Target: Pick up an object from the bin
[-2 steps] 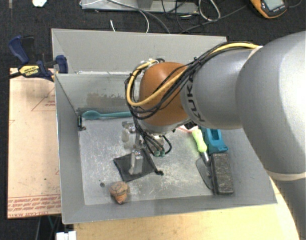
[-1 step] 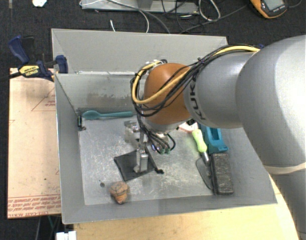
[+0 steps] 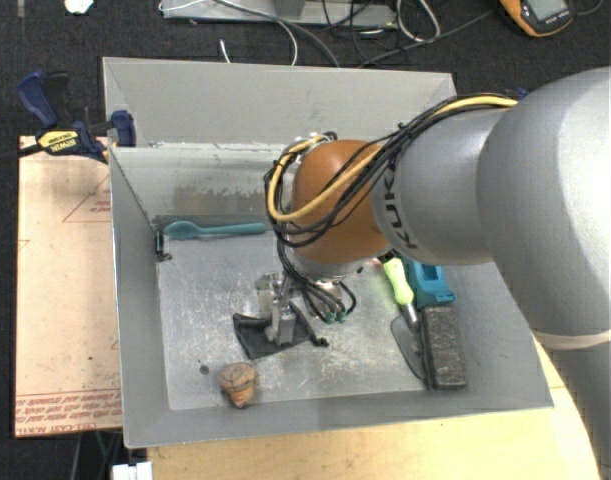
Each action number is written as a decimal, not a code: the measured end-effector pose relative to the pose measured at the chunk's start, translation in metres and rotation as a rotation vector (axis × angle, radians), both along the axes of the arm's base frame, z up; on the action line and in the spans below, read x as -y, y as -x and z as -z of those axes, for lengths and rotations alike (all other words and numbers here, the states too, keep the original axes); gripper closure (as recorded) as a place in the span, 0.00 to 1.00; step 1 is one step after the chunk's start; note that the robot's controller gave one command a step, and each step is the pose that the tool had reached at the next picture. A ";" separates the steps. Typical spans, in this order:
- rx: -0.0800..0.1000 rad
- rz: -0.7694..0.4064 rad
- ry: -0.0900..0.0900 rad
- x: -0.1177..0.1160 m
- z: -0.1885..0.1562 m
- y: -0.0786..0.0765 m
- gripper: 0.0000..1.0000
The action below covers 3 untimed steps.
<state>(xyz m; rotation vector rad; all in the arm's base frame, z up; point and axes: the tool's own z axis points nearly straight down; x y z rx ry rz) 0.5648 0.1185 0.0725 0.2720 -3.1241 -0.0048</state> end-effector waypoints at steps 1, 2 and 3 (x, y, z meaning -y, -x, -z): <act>0.000 0.000 0.000 0.000 0.000 0.000 1.00; -0.002 -0.060 0.000 -0.002 -0.061 -0.002 1.00; -0.004 -0.044 0.001 -0.012 -0.106 0.012 1.00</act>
Offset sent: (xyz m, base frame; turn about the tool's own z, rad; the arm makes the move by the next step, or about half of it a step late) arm 0.0111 0.0073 0.2083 -0.1971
